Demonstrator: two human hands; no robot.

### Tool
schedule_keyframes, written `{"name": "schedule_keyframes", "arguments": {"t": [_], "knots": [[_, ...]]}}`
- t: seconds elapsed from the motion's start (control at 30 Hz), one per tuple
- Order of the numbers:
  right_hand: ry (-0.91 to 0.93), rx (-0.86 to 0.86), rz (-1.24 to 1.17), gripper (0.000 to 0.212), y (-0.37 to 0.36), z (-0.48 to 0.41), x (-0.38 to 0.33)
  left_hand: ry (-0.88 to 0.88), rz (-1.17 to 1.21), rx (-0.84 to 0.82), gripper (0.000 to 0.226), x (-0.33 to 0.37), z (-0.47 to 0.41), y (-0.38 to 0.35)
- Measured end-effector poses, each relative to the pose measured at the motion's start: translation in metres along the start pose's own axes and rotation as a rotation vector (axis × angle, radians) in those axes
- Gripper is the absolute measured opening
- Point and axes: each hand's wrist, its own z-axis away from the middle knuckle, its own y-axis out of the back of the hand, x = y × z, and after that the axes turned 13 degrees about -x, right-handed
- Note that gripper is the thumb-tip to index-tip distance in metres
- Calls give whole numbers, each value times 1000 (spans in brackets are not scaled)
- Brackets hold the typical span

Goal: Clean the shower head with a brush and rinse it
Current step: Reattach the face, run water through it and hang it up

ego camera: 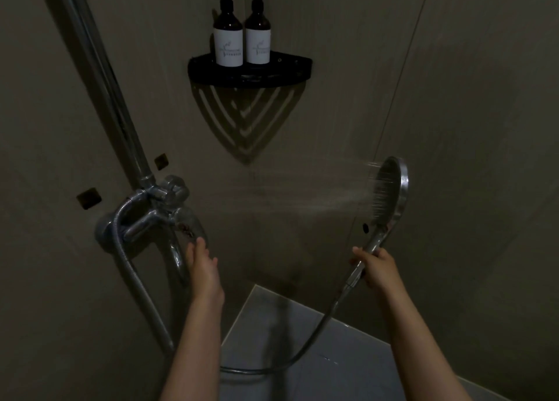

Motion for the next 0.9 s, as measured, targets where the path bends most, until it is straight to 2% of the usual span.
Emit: {"name": "schedule_keyframes", "arguments": {"t": [0.17,0.3,0.47,0.9], "knots": [[-17,-1,14,4,0,3,-1,28,12,5,50,1,-1,1],[-22,-5,2,4,0,3,0,57,35,16,50,3,-4,0],[-2,6,22,14,-3,3,0,59,49,21,48,3,-4,-2],[47,2,-24,7,-25,9,-7,105,149,92,46,13,-7,-12]]}}
